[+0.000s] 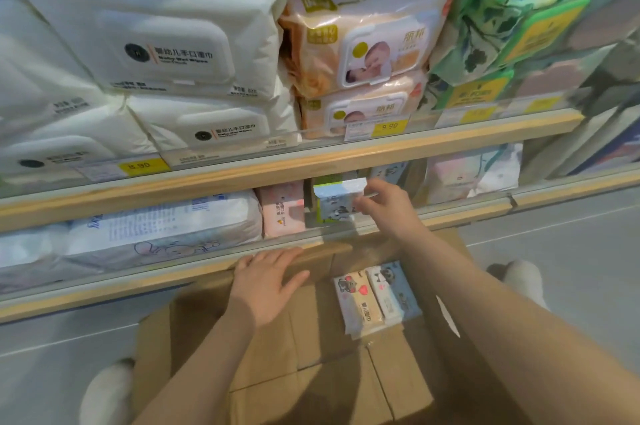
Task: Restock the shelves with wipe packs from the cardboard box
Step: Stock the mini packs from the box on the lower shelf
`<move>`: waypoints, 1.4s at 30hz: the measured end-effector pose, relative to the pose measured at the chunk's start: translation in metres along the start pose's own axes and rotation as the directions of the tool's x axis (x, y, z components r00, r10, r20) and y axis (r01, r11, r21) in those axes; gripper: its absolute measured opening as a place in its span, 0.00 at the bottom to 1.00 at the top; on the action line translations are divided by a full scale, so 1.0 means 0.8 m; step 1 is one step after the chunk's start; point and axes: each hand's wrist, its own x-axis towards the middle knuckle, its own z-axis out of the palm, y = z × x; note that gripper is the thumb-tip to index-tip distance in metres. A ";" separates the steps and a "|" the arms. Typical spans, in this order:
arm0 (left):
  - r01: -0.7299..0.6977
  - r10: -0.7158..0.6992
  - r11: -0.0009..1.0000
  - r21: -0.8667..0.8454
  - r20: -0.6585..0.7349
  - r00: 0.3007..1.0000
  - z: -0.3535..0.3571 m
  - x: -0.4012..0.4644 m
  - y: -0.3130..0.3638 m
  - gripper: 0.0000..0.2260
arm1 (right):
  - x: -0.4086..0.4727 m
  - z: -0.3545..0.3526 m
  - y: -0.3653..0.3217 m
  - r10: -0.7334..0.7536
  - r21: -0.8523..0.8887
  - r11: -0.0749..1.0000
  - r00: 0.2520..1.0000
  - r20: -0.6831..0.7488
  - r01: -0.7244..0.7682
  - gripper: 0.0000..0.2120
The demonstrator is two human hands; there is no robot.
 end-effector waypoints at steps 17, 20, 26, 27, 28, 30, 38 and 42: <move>-0.040 0.041 0.999 0.024 -0.072 0.997 0.014 0.001 -0.011 0.31 | 0.004 0.014 0.035 0.063 -0.120 0.991 0.998 -0.022 -0.066 0.17; -0.048 0.049 0.999 0.008 -0.088 0.995 0.011 -0.001 -0.010 0.31 | -0.053 -0.025 0.057 -0.056 -0.295 0.955 0.997 -0.044 0.041 0.18; -0.024 0.031 0.999 0.048 -0.141 0.990 0.011 -0.002 -0.002 0.29 | -0.157 -0.078 0.132 0.003 -0.468 0.881 0.993 -0.121 -0.060 0.19; -0.017 0.025 0.998 0.053 -0.146 0.989 0.012 -0.003 -0.001 0.29 | -0.165 -0.079 0.140 0.018 -0.493 0.868 0.994 -0.107 -0.069 0.20; -0.010 0.018 0.999 0.053 -0.151 0.988 0.012 -0.003 0.001 0.28 | -0.171 -0.077 0.146 0.035 -0.502 0.861 0.995 -0.096 -0.078 0.21; 0.006 0.002 0.999 0.047 -0.169 0.986 0.014 -0.004 0.005 0.27 | -0.178 -0.067 0.157 0.054 -0.479 0.873 0.993 -0.101 -0.096 0.21; -0.077 0.016 0.987 -0.144 -0.381 0.925 0.033 -0.003 0.062 0.20 | -0.177 -0.048 0.169 0.094 -0.333 0.934 0.987 -0.129 -0.133 0.22; -0.315 0.269 0.926 -0.207 -0.222 0.937 0.078 -0.013 0.115 0.21 | -0.177 -0.049 0.168 0.087 -0.313 0.941 0.985 -0.148 -0.130 0.21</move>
